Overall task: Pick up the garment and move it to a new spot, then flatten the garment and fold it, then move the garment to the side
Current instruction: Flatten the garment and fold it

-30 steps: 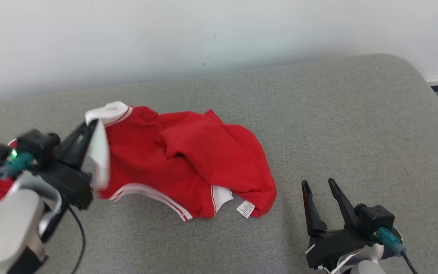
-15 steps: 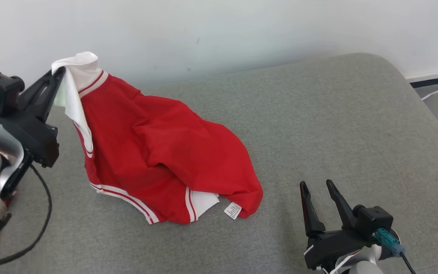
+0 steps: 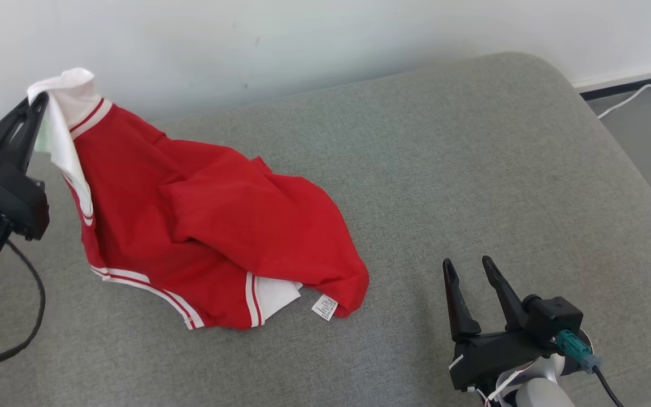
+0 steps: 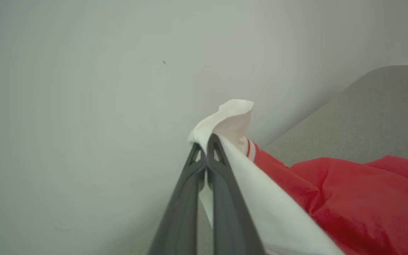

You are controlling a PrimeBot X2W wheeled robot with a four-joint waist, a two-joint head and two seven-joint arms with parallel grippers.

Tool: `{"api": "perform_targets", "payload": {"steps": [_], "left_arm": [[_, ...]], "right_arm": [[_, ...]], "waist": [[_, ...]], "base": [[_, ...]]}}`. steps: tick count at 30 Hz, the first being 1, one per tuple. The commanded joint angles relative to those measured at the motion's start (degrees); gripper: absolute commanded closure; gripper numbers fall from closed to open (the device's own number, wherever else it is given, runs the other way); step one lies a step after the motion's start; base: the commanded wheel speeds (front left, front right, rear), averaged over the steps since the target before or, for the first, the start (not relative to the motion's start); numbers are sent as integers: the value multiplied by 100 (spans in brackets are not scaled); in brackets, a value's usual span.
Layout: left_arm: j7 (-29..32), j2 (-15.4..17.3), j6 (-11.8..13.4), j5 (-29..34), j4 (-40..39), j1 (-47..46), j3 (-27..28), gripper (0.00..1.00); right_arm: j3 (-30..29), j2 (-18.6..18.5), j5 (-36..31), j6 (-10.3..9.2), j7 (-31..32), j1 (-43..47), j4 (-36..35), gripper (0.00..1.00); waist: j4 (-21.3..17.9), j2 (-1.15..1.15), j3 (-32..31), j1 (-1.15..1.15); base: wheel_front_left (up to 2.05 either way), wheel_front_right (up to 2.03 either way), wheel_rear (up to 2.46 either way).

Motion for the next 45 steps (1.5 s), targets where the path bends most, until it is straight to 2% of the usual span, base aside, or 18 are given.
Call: {"api": "perform_targets", "payload": {"steps": [1,2,3,13,22,31,45], "left_arm": [[-90,16,-12,13,129,-43,-47,62],[-153,6,-11,23,220,-73,-74,7],[-200,-2,-16,16,306,-89,-101,0],[-434,-152,-33,-148,822,-176,-357,0],[-527,-283,-33,-341,684,134,-334,0],[-548,-461,78,-560,95,796,-145,0],[-547,-975,392,-876,-964,2065,62,0]], "right_arm": [[0,-7,-42,4,-27,-33,4,0],[-17,-7,-47,4,-28,-31,3,0],[-33,-7,-54,4,-29,-28,1,0],[-117,-7,-115,4,-30,24,-3,0],[-145,-8,-129,4,-31,63,8,0],[-177,-7,-149,4,-31,143,10,0],[-175,-7,-179,4,-6,152,-20,0]], "waist": [[-51,0,54,-1],[-56,0,62,-1],[-56,0,67,-1],[163,0,5,-1],[347,0,-68,-1],[488,0,-153,-1],[668,0,-159,-1]], "base": [[0,0,0],[0,0,0],[0,0,0],[0,0,0],[0,0,0],[0,0,0],[0,0,0]]}}
